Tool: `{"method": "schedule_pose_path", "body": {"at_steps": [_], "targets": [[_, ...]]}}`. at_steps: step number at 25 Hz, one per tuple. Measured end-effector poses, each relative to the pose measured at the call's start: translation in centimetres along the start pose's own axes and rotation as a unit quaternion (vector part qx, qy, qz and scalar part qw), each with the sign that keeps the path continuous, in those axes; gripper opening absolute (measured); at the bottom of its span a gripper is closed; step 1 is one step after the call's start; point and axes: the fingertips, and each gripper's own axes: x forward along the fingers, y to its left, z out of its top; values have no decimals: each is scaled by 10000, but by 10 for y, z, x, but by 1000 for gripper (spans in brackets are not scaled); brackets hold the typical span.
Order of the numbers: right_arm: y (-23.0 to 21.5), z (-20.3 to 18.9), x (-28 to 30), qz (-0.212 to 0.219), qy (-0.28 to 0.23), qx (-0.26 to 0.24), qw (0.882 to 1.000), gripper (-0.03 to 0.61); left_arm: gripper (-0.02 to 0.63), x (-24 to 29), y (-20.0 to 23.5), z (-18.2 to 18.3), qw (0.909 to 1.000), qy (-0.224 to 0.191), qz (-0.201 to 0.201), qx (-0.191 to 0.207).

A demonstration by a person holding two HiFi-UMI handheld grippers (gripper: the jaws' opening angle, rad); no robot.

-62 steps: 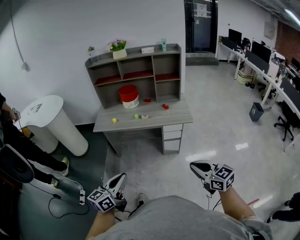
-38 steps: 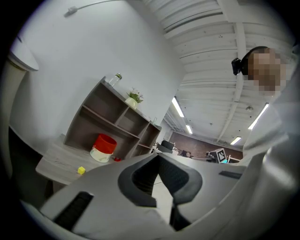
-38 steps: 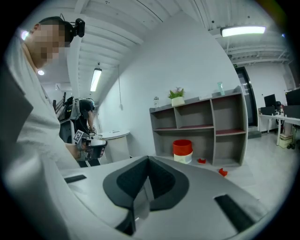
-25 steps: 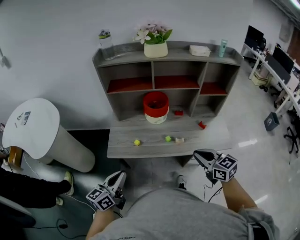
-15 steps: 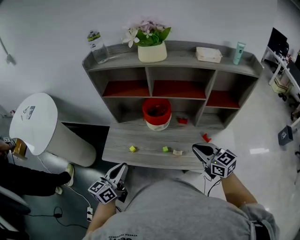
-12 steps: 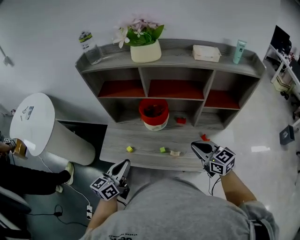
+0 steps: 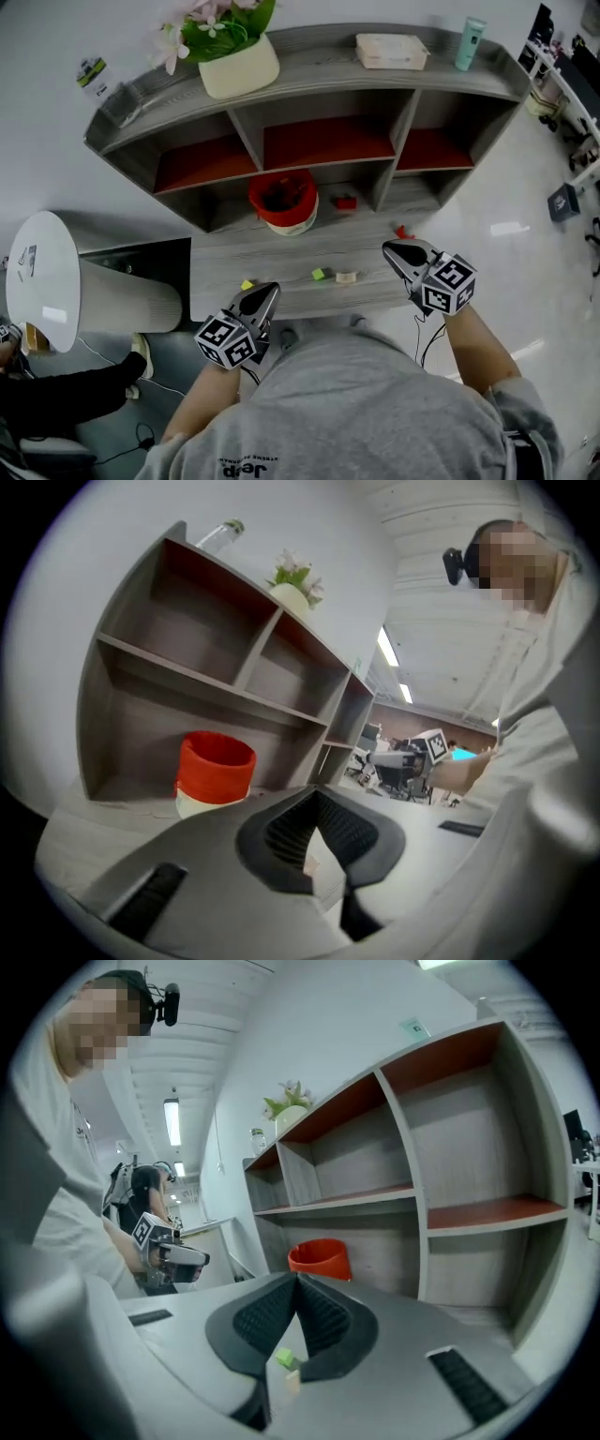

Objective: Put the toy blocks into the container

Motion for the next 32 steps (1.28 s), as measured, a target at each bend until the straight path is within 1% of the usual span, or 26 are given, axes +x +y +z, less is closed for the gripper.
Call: {"method": "schedule_pose_path", "body": {"at_steps": [2, 4, 6, 7, 8, 9, 11, 12, 14, 18, 22, 24, 25, 26, 27, 30, 31, 32], "targets": [[0, -6, 0, -149, 19, 91, 9998, 18, 15, 18, -1, -11, 9983, 384, -261, 345], [-1, -13, -1, -278, 74, 136, 9995, 18, 15, 40, -6, -26, 9930, 789, -535, 695], [-3, -20, -4, -370, 115, 182, 9991, 18, 15, 62, -14, -44, 9839, 1178, -768, 1100], [-4, -24, -7, -393, 130, 209, 9989, 18, 17, 74, -19, -55, 9774, 1382, -874, 1336], [-5, -28, -10, -405, 149, 235, 9988, 18, 43, 85, -24, -68, 9693, 1601, -981, 1590], [-5, -33, -13, -411, 173, 266, 9987, 18, 52, 96, -29, -82, 9592, 1841, -1086, 1848], [-6, -46, -21, -422, 226, 376, 9981, 18, 149, 116, -35, -113, 9349, 2364, -1245, 2335], [-6, -53, -25, -421, 259, 444, 9978, 18, 191, 125, -36, -128, 9215, 2607, -1279, 2579], [-6, -68, -34, -403, 336, 540, 9972, 18, 233, 143, -36, -157, 8927, 3029, -1297, 3073], [-10, -87, -54, -407, 416, 651, 9962, 18, 253, 171, -26, -205, 8299, 3740, -1217, 3957], [-25, -99, -76, -521, 388, 780, 9948, 18, 261, 190, -7, -235, 7765, 4314, -1074, 4466], [-32, -104, -84, -570, 363, 847, 9941, 18, 261, 194, 3, -246, 7522, 4572, -1056, 4627], [-34, -106, -88, -591, 354, 882, 9937, 18, 261, 194, 6, -250, 7423, 4682, -1068, 4673], [-36, -109, -90, -608, 346, 917, 9933, 18, 261, 195, 7, -253, 7350, 4772, -1092, 4692], [-38, -111, -92, -620, 338, 951, 9930, 18, 261, 195, 7, -256, 7302, 4848, -1123, 4683], [-39, -116, -95, -625, 318, 1023, 9923, 18, 261, 195, 6, -265, 7202, 5008, -1199, 4648], [-39, -117, -95, -620, 317, 1037, 9922, 18, 248, 195, 6, -267, 7161, 5034, -1208, 4681], [-39, -118, -94, -615, 322, 1046, 9921, 18, 174, 195, 6, -269, 7122, 5037, -1213, 4736]]}}
